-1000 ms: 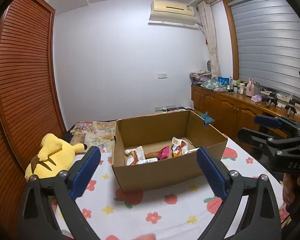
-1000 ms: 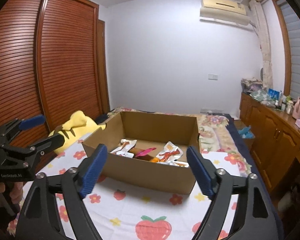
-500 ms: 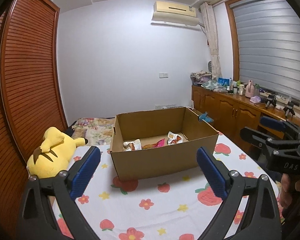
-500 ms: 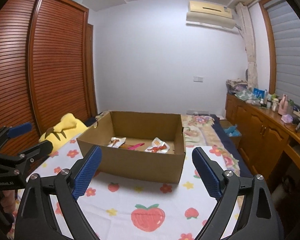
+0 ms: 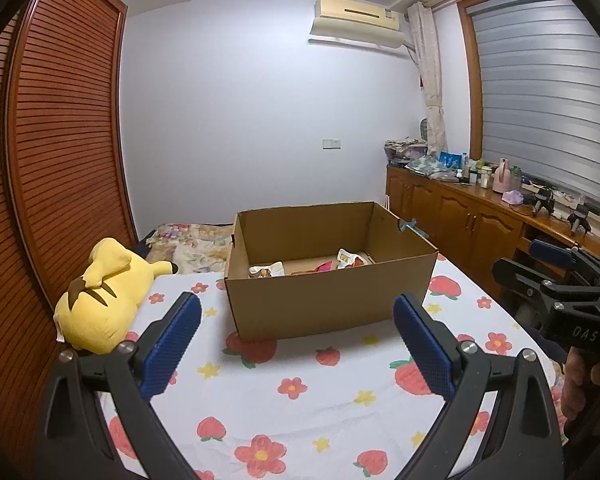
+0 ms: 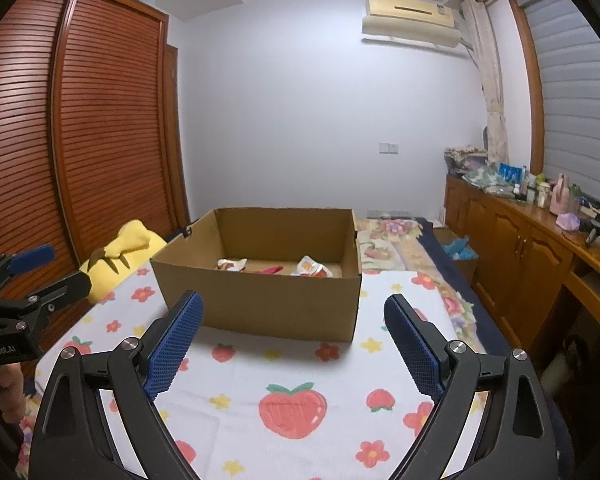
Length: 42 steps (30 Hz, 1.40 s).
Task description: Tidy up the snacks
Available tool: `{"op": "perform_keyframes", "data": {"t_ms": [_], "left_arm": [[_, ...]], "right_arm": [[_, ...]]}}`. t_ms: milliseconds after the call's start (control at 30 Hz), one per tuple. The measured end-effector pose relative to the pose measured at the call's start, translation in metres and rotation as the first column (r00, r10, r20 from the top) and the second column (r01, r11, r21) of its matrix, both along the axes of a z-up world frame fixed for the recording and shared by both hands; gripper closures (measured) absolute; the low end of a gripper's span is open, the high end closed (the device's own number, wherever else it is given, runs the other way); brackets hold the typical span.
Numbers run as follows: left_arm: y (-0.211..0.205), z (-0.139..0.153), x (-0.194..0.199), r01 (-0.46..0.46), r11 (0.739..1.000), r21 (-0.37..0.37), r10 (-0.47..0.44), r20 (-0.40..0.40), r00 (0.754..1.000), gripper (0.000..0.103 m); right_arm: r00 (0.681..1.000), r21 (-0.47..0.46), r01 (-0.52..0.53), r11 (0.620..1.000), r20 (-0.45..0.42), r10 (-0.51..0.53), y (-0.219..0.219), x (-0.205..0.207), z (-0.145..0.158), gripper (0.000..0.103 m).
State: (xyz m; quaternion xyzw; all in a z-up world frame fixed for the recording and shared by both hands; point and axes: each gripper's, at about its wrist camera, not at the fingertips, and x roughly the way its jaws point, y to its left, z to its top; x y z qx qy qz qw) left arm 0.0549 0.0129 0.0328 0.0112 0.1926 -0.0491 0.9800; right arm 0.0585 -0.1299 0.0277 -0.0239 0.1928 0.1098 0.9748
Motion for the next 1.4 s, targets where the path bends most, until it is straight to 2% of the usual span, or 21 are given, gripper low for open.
{"op": "perform_keyframes", "data": {"t_ms": [1400], "left_arm": [[0.0076, -0.0053, -0.0033, -0.021, 1.000, -0.005, 0.021, -0.011, 1.000, 0.005]], "right_arm": [[1.000, 0.000, -0.007, 1.000, 0.004, 0.007, 0.0015, -0.0045, 0.0000, 0.009]]}}
